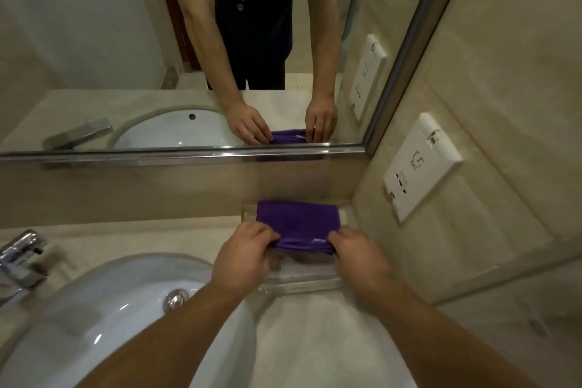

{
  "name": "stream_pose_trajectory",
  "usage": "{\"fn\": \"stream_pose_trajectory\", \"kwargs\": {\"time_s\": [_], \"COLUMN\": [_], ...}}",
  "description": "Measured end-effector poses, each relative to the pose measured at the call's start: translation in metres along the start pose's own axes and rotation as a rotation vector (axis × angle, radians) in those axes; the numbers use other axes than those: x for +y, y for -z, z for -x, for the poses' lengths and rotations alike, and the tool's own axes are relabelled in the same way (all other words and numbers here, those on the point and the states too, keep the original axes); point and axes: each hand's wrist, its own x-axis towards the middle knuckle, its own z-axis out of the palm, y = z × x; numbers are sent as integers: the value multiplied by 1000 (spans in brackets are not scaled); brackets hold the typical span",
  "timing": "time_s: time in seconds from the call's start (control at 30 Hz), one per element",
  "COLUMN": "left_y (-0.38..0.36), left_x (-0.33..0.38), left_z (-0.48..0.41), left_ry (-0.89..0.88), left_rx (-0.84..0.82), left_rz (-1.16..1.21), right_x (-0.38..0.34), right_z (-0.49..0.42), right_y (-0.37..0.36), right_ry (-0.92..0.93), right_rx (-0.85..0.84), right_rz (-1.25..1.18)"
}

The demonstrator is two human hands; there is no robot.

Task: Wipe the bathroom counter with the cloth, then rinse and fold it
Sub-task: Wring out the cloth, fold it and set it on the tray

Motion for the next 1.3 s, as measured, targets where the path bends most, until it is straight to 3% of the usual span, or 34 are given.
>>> {"fn": "stream_pose_trajectory", "kwargs": {"time_s": [0.17,0.27,0.4,0.6,0.93,1.1,1.2,1.3], "left_y": [-7,0,-5,-44,-55,-49,-61,-63], "left_x": [-10,-7,2,2,6,10,3,-1], "left_z": [35,27,-6,-20,-33,-53,-45,-43], "left_ry": [-51,-79,-106,105,218,138,113,91], "left_rx": [-192,-209,-91,-400,-289,-210,-261,-287], "left_rz": [-61,-66,-116,-277,-343,-307,-335,-328], "right_x": [6,0,-17,-33,-13,-24,-31,-25], "right_z": [20,15,-5,-20,-49,-66,-63,-59], "right_y": [-25,-7,-9,-52,-41,-30,-43,-52], "right_ry": [83,103,6,-157,-64,-83,12,-6], "right_rx": [-127,-174,37,-50,-82,207,101,34], "right_rz": [-8,-5,-121,-153,-102,-45,-160,-181]}}
